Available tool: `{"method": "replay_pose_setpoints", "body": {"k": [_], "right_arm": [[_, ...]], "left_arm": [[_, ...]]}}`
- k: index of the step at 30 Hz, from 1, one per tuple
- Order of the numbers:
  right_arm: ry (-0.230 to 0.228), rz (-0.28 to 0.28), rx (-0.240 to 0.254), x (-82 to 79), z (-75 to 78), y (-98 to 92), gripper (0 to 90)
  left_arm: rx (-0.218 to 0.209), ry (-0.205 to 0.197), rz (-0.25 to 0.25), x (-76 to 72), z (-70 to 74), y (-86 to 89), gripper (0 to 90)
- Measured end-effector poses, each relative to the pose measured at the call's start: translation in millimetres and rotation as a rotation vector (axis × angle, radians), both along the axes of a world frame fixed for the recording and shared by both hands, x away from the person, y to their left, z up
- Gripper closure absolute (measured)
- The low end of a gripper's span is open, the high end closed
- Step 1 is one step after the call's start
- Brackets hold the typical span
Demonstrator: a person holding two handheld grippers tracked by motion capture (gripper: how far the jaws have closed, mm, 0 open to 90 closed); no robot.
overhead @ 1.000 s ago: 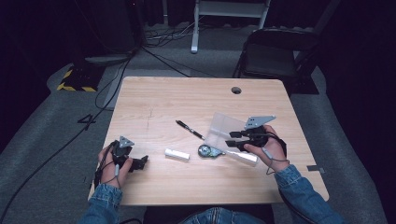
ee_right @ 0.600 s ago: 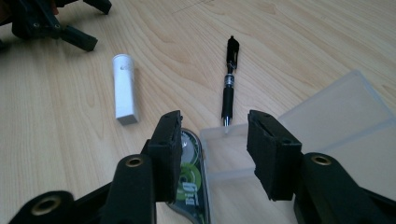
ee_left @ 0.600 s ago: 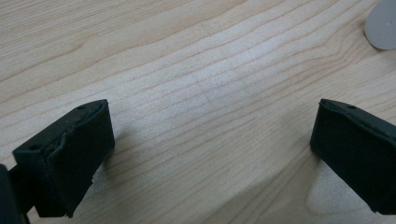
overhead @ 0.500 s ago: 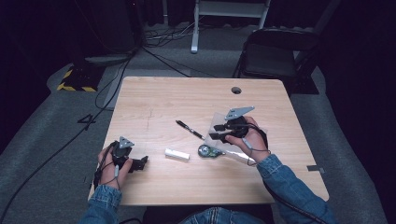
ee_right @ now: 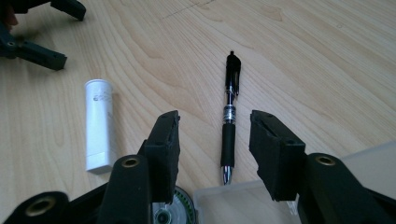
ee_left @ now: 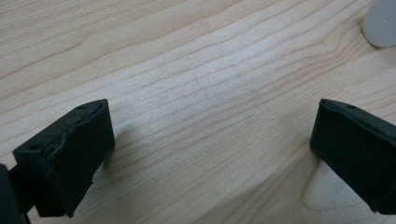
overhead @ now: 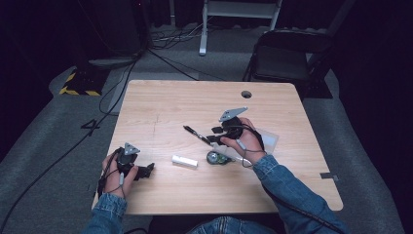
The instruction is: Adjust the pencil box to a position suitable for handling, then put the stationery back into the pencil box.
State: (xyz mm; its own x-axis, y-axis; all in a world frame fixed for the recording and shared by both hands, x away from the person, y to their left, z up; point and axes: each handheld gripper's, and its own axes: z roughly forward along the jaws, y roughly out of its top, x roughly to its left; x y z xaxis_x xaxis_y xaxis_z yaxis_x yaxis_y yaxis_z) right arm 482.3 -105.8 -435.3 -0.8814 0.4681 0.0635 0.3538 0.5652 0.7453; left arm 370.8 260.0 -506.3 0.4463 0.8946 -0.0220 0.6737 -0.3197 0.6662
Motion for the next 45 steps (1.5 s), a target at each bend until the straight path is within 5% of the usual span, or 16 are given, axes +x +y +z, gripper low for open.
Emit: {"method": "replay_pose_setpoints", "body": {"k": [18,26,45], "right_arm": [[0.037,-0.059,-0.073,24.5,-29.9,34.8,55.7],[0.050,-0.060,-0.139,32.0,-45.1,42.9,65.8],[0.033,-0.051,-0.208,26.8,-46.9,44.8,80.4]], "left_arm": [[0.002,0.000,-0.001,0.1,0.1,0.0,0.0],[0.000,0.000,-0.002,0.2,0.0,0.1,0.0],[0.001,0.000,-0.003,0.3,0.1,0.1,0.0]]}}
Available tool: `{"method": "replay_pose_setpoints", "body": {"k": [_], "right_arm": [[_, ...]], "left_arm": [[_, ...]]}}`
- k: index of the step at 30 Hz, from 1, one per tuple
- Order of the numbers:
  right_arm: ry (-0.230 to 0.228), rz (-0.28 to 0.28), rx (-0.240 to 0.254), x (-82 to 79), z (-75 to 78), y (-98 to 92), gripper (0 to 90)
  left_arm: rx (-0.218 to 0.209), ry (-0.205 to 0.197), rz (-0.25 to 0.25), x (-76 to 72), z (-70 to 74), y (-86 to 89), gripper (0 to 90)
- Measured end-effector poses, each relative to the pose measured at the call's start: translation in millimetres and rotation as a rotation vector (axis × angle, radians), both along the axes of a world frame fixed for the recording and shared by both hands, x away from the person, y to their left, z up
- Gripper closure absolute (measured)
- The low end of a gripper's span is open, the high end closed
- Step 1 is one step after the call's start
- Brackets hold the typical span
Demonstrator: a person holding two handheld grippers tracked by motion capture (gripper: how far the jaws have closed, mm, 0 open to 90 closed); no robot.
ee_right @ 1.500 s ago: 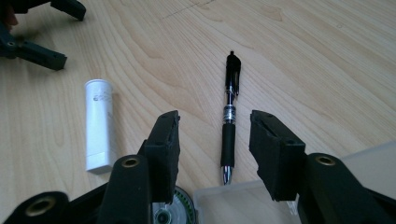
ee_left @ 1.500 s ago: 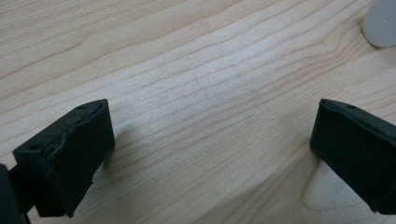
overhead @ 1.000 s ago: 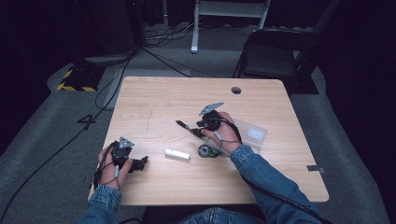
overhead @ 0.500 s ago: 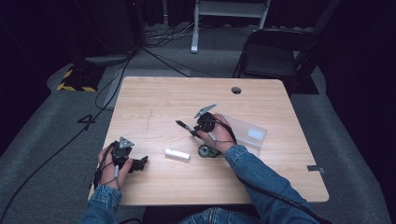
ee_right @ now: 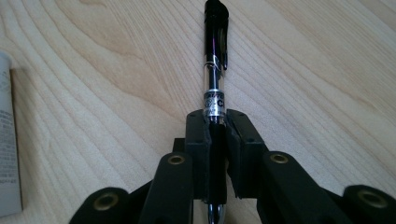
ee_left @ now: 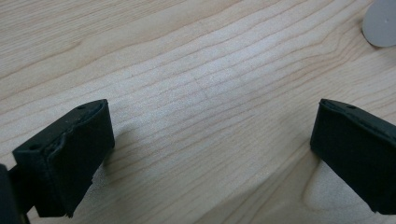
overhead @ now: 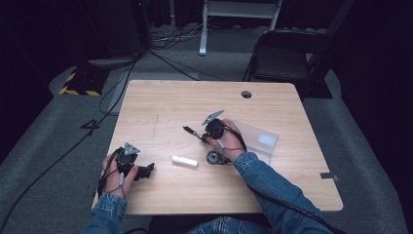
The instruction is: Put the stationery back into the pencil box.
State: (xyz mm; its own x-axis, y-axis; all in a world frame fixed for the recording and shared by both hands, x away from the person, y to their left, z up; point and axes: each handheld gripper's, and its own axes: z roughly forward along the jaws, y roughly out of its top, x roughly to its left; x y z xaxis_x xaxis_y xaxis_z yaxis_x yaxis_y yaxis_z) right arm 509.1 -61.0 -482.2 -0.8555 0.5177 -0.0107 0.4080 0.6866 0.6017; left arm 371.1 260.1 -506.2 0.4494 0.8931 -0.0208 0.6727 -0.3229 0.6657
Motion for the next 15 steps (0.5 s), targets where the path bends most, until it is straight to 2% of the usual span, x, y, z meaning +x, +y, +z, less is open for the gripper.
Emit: {"method": "replay_pose_setpoints", "body": {"k": [5,7,9,15], "right_arm": [[-0.012,0.011,0.002,-0.3,-0.2,1.1,80.6],[-0.029,0.011,0.029,-0.4,2.2,0.4,80.6],[-0.041,0.010,0.047,-1.3,6.2,0.4,80.6],[-0.064,0.042,0.052,-5.8,18.4,0.4,80.7]], "left_arm": [[-0.001,0.000,0.001,0.0,0.0,-0.1,0.0],[-0.001,0.000,0.001,0.0,0.0,-0.1,0.0],[-0.001,0.000,0.001,0.0,0.0,-0.1,0.0],[-0.001,0.000,0.001,0.0,0.0,-0.1,0.0]]}}
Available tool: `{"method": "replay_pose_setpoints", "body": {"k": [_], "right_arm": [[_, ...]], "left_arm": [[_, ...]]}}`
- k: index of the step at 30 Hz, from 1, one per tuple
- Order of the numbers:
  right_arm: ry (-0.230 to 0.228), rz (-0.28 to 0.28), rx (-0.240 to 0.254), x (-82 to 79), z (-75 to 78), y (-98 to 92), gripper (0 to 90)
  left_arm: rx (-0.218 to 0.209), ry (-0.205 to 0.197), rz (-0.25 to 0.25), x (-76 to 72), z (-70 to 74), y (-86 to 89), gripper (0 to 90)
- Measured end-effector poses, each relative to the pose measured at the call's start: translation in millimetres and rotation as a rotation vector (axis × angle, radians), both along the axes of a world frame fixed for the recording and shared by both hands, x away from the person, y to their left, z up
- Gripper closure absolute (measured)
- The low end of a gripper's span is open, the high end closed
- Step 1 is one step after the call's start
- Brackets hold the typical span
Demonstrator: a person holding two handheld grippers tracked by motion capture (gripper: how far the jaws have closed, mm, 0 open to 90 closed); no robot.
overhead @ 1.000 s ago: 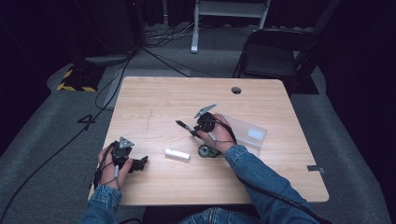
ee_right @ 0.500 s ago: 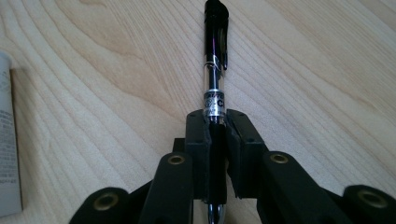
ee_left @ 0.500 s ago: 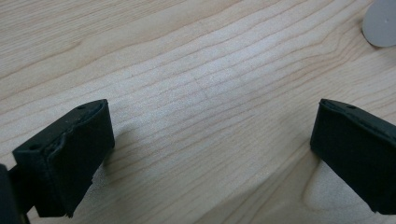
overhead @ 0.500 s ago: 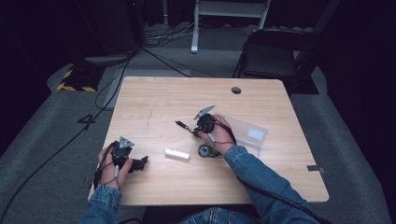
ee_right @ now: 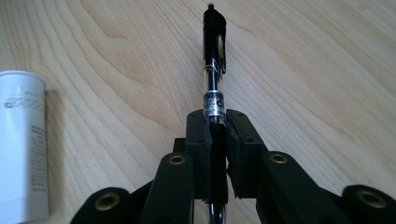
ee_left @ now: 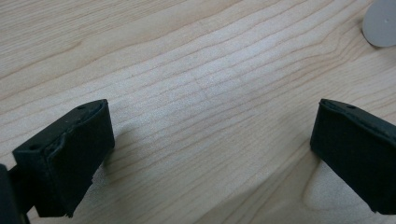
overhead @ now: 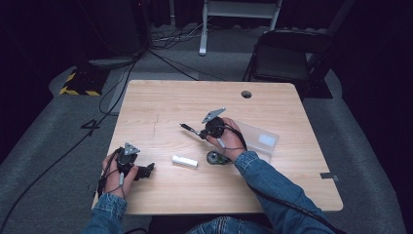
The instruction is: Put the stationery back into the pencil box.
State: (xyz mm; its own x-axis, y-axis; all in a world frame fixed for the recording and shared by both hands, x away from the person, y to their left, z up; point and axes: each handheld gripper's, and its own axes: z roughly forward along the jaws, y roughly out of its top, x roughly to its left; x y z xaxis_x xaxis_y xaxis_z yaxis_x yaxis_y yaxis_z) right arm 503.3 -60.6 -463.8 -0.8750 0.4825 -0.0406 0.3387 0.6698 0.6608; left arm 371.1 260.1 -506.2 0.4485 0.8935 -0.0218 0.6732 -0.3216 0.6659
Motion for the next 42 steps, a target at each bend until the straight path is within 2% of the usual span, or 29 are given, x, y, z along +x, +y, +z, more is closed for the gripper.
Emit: {"method": "replay_pose_setpoints", "body": {"k": [6,18,25,31,37,42], "right_arm": [[-0.016,0.029,0.004,-5.2,8.7,-0.6,80.7],[-0.049,0.090,0.054,-27.1,36.7,-5.3,80.7],[-0.057,0.118,0.055,-36.8,41.7,-9.2,80.6],[-0.059,0.133,0.076,-44.9,48.2,-18.4,80.7],[-0.040,0.139,0.091,-52.5,53.7,-31.5,80.7],[-0.036,0.126,0.104,-59.6,56.7,-51.7,80.7]], "left_arm": [[0.001,0.000,0.000,0.0,0.0,0.0,0.0],[-0.002,0.003,-0.003,0.5,0.0,-0.2,0.0],[-0.002,0.002,-0.006,0.7,-0.1,-0.1,0.0],[-0.003,0.002,-0.005,0.7,-0.1,-0.1,0.0],[-0.002,0.001,-0.006,1.0,-0.1,-0.2,0.0],[-0.008,0.004,-0.006,2.7,0.0,-1.2,0.0]]}}
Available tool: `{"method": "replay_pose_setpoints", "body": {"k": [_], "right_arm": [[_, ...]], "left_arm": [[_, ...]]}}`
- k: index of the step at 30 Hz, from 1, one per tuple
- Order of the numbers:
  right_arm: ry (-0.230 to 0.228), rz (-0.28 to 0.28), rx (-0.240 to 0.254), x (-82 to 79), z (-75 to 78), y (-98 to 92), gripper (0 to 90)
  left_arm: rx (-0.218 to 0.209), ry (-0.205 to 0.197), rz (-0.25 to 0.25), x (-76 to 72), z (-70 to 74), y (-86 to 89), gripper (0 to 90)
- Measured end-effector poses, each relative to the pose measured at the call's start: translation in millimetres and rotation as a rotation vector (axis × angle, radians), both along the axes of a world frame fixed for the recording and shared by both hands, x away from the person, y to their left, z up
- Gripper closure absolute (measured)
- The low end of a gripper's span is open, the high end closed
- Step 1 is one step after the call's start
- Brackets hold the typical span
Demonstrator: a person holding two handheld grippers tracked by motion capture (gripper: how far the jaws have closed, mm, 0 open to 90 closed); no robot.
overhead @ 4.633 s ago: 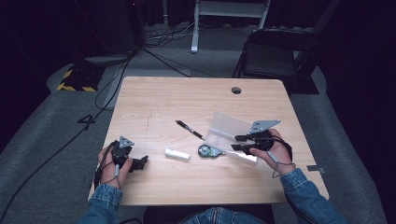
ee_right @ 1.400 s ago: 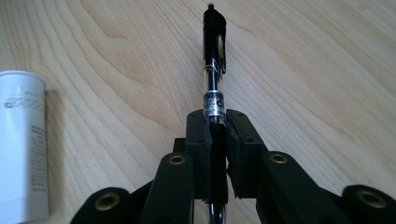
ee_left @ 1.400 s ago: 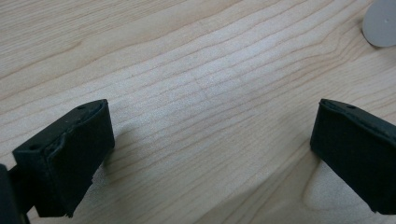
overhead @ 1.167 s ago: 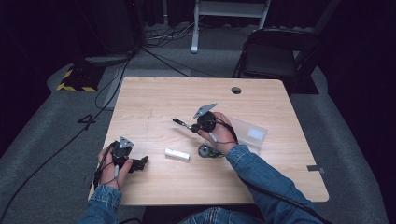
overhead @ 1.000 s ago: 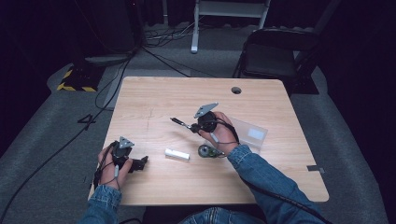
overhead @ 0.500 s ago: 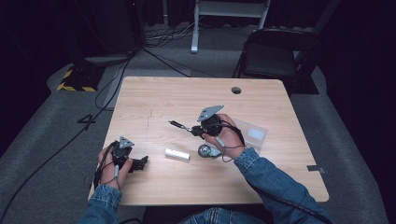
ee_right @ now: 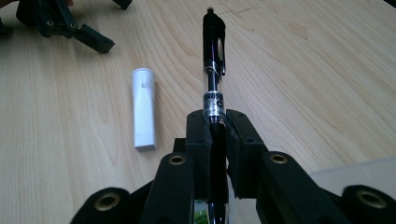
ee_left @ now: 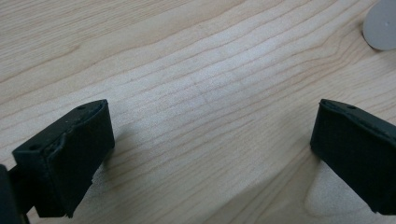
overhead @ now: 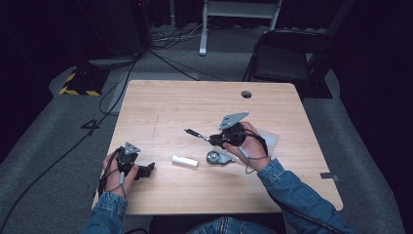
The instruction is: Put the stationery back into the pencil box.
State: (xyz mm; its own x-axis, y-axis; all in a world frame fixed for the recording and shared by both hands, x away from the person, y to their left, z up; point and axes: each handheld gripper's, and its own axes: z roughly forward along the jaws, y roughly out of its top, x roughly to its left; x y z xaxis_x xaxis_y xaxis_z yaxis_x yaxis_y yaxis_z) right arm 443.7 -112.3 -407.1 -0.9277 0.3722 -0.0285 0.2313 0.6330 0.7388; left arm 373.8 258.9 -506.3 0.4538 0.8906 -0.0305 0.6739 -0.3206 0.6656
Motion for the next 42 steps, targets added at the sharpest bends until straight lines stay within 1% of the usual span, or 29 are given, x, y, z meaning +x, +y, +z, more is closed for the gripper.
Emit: {"method": "replay_pose_setpoints", "body": {"k": [8,10,13,16,20,22,26,30,35,42], "right_arm": [[-0.007,-0.026,0.009,-4.8,4.9,-34.0,80.7],[-0.010,-0.027,0.008,-4.8,5.6,-36.5,80.7],[-0.018,-0.031,0.007,-6.0,8.6,-47.6,80.7],[-0.015,-0.034,0.000,-6.4,11.1,-58.0,80.7],[-0.012,-0.046,0.007,-6.0,14.7,-70.5,80.7],[-0.013,-0.047,0.007,-5.9,15.1,-73.3,80.6],[-0.022,-0.061,0.021,-6.8,18.6,-87.4,80.6],[-0.022,-0.071,0.035,-7.4,22.7,-101.4,80.6],[-0.017,-0.090,0.042,-7.6,21.3,-113.6,80.6],[-0.009,-0.108,0.020,-8.4,15.2,-123.5,80.6]], "left_arm": [[0.002,-0.004,0.005,1.1,-0.2,-0.9,0.0],[0.004,-0.004,0.004,1.2,-0.1,-0.9,0.0],[0.006,-0.005,0.004,1.6,-0.1,-1.0,0.0],[0.005,-0.005,0.005,1.7,-0.2,-1.1,0.0],[0.006,-0.005,0.005,1.8,-0.1,-1.1,0.0],[0.006,-0.005,0.005,1.8,-0.1,-1.1,0.0],[0.005,-0.005,0.005,1.7,-0.1,-1.2,0.0],[0.005,-0.005,0.005,1.7,-0.1,-1.2,0.0],[0.006,-0.005,0.005,1.8,-0.1,-1.1,0.0],[0.006,-0.005,0.005,1.8,-0.1,-1.1,0.0]]}}
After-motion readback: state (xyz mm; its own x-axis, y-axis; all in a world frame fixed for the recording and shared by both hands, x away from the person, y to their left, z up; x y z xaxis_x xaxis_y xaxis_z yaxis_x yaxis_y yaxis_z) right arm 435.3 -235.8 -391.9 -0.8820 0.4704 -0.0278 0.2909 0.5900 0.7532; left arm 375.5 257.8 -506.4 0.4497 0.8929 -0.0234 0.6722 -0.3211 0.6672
